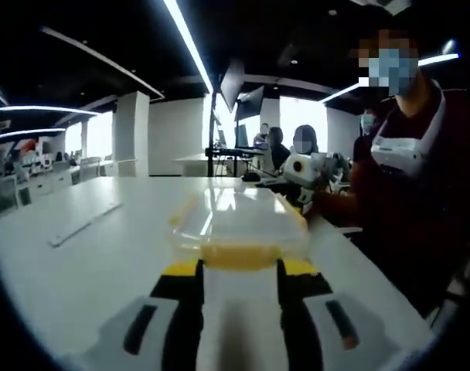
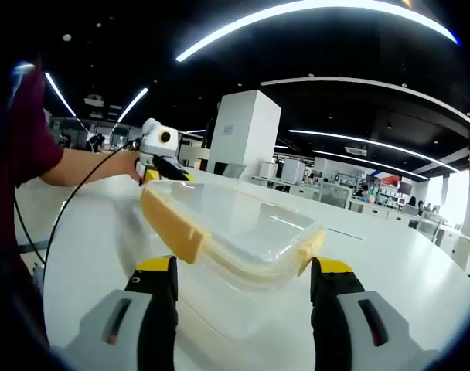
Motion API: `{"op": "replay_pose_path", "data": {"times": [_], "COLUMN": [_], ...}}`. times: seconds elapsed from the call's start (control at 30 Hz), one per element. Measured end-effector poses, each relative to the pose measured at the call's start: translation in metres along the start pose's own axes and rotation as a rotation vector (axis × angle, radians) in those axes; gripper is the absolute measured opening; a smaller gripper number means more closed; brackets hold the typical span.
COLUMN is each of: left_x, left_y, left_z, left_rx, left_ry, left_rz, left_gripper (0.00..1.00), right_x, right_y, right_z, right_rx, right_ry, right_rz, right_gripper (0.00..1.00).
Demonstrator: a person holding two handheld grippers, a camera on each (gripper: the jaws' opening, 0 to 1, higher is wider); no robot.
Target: Snap each plastic latch of the storage box into its locked position after aligning the lid with the box until every specified latch is closed and the lid sits flush.
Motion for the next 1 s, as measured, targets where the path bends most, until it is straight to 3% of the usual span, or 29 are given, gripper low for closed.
{"op": "replay_pose_path", "data": {"times": [0.27, 0.57, 1.0], "left_x": [-0.0013, -0.0028, 0.0005], "left_y": [-0.0009, 0.0055, 0.0041], "left_z": [0.0021, 0.001, -0.0009], "left_rx": [-0.044, 0.013, 0.03], "left_ry": [-0.004, 0.018, 0.001], "left_rz": [-0.004, 0.001, 0.023], "left_gripper": [0.35, 0.41, 0.36], "right_x": [0.0, -0.0004, 0.0], "right_y": [-0.0003, -0.0005, 0.0008], "right_z": [0.0001, 0.0004, -0.0012], "right_rx": [-0.001, -0.002, -0.002], "right_ry": [-0.001, 0.0, 0.0], "right_rz": [0.001, 0.005, 0.006], "right_gripper": [0.71, 0.71, 0.71]}}
Point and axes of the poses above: the point that each gripper's makers call its tool centre point, and the gripper's own axes: z roughly backward along the fingers, x roughly to its right, y roughly out of its top, the point moved 3 cm from there along z, roughly backward along the fingers, and after that the axes turned 8 degrees about -z, right-handed, at the moved point
